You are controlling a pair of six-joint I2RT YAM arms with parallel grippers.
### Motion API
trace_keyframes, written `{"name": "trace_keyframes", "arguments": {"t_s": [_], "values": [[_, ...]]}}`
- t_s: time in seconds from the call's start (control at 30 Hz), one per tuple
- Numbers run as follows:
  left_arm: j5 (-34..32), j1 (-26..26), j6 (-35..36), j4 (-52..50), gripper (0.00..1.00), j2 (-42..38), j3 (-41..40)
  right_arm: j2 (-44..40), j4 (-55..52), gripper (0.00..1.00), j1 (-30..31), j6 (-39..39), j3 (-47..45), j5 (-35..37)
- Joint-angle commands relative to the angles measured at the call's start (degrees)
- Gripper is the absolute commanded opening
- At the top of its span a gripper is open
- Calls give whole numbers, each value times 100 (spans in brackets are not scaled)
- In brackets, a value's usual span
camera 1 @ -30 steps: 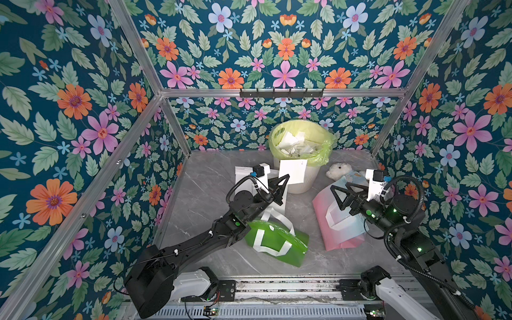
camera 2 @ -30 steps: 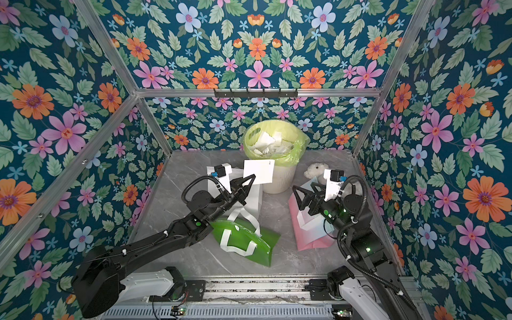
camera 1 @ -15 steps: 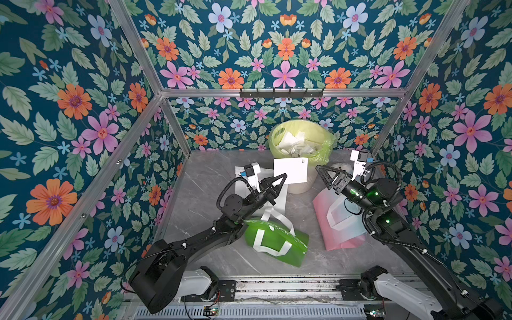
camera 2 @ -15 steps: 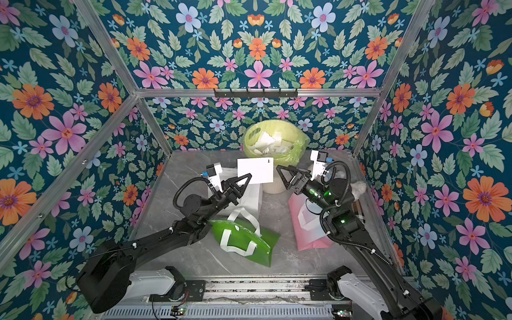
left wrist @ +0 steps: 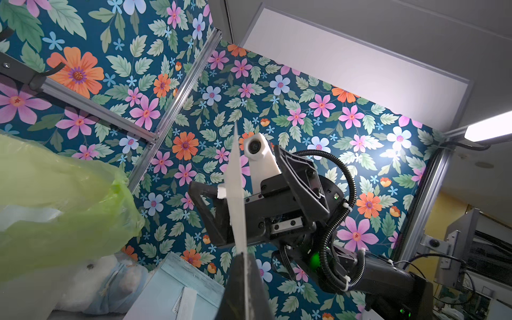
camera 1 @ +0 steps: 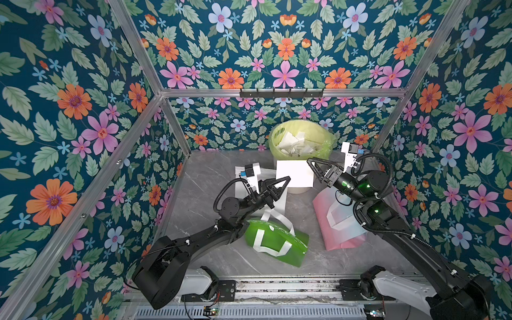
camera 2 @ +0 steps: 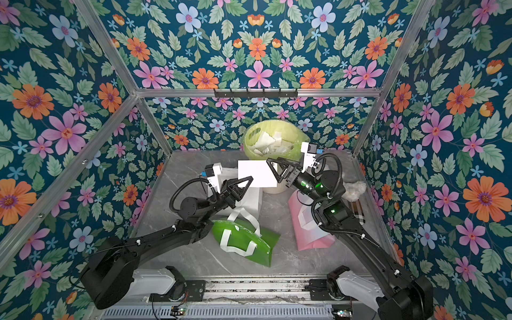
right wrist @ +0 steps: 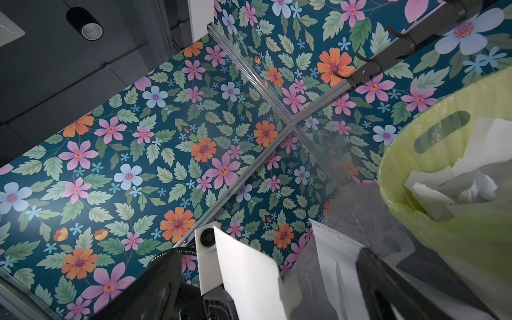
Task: Shred takeout receipts and throw away
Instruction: Shred the takeout receipt.
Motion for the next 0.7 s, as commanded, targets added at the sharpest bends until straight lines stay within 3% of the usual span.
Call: {"name": "trace_keyframes", "arguments": {"t_s": [0.0, 0.67], "values": [[112, -10, -98, 380, 0, 14, 28, 99, 547, 96, 78, 118, 72, -177], [209, -56, -159, 300, 0, 131, 151, 530, 816, 39, 316, 169, 442, -697]]}}
